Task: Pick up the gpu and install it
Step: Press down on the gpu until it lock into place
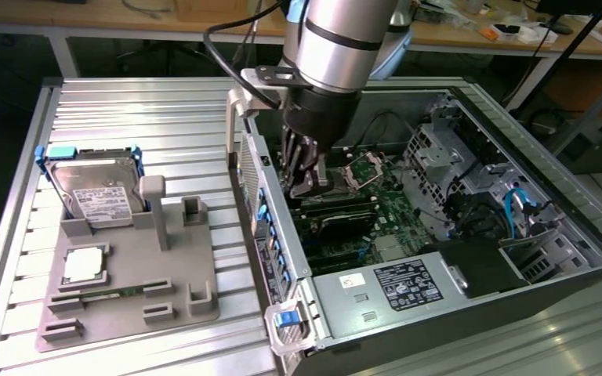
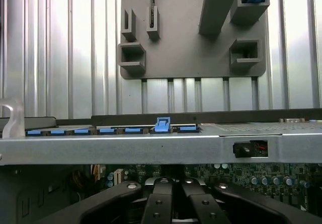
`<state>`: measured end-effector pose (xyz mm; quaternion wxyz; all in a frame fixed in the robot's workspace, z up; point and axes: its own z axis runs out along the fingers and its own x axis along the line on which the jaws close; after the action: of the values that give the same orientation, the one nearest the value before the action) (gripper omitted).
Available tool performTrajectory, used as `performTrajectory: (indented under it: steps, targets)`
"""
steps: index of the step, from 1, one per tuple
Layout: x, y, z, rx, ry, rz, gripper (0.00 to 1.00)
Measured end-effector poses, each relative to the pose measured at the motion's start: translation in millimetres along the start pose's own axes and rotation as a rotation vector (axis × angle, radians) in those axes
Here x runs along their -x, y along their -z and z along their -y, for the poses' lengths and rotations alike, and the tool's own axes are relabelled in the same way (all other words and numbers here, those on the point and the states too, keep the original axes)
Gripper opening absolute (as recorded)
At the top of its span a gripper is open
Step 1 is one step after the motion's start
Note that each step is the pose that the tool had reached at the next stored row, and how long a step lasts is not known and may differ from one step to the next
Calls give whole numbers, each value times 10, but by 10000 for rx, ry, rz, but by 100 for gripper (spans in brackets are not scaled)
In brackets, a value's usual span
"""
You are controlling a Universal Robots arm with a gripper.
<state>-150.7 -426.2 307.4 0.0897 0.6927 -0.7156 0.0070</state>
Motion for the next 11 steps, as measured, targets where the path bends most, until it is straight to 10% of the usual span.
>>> performTrajectory:
  steps: [7,11]
  targets:
    - [20,3,-1,-74,-1,74,11]
    - [23,3,-1,40,29,217,11]
